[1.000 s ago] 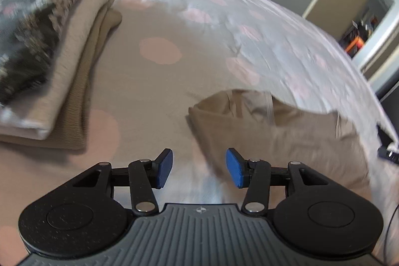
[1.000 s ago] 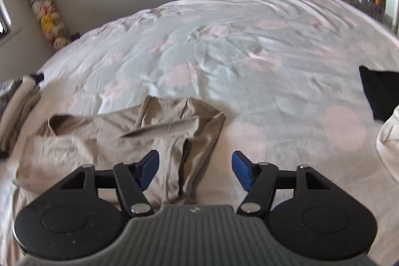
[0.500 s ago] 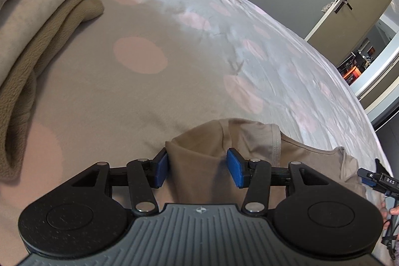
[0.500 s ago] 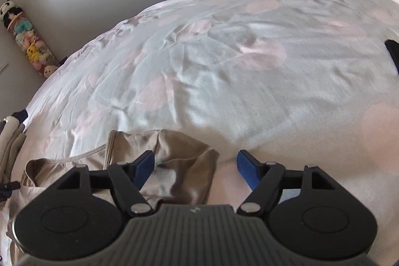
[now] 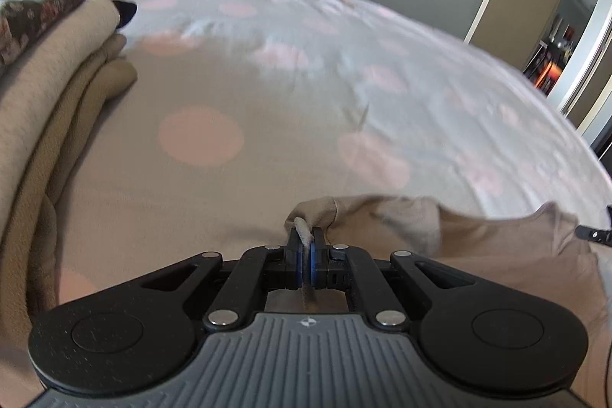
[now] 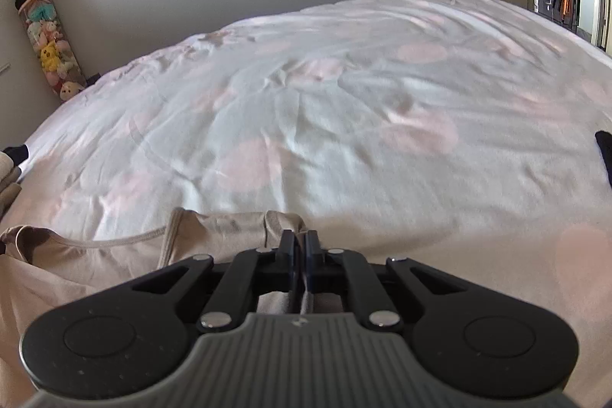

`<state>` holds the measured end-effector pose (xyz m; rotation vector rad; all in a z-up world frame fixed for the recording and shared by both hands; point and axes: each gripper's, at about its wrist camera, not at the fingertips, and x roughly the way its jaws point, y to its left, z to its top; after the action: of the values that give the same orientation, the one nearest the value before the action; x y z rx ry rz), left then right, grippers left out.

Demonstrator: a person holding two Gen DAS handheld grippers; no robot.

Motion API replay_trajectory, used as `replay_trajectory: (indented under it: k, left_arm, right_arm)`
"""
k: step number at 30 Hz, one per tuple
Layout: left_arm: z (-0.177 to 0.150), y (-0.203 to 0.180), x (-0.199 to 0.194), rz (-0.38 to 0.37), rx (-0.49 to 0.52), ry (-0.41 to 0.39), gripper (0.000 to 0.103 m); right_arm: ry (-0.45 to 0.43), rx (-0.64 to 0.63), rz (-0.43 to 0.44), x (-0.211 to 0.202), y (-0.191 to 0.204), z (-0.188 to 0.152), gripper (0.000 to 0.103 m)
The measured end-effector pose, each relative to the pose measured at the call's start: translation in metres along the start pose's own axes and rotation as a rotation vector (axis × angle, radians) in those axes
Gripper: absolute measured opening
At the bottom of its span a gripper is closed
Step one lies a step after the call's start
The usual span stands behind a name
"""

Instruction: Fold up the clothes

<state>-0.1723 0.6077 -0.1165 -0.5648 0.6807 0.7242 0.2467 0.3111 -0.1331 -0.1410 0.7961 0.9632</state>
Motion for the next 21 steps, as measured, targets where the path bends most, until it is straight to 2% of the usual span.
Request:
replay_trajectory:
  k: [3, 4, 7, 9, 13, 21]
  left_arm:
    - [-0.006, 0.005, 0.004, -0.004, -0.026, 0.004, 0.006]
    - [-0.005, 0.008, 0.002, -0.015, -0.050, 0.004, 0.008]
    - [-0.007, 0.012, -0.016, 0.016, -0.059, -0.003, 0.023]
    - [-0.014, 0.013, -0.034, 0.023, -0.046, -0.004, 0.028]
    - [-0.035, 0.012, -0.080, 0.022, -0.012, 0.007, 0.028]
    - [-0.097, -0.014, -0.188, 0.009, 0.134, 0.021, 0.028]
  right_arm:
    - [0.018, 0.045, 0.011, 0.002, -0.008, -0.003, 0.009]
    - [0.022, 0.062, 0.013, -0.001, -0.010, -0.001, 0.013]
    - [0.035, 0.093, 0.009, -0.014, -0.015, 0.001, 0.037]
    - [0.051, 0.077, -0.001, -0.028, -0.016, -0.003, 0.037]
    - [0.112, 0.059, 0.003, -0.062, -0.018, -0.019, 0.040]
    - [0.155, -0.008, 0.070, -0.164, 0.001, -0.073, 0.042]
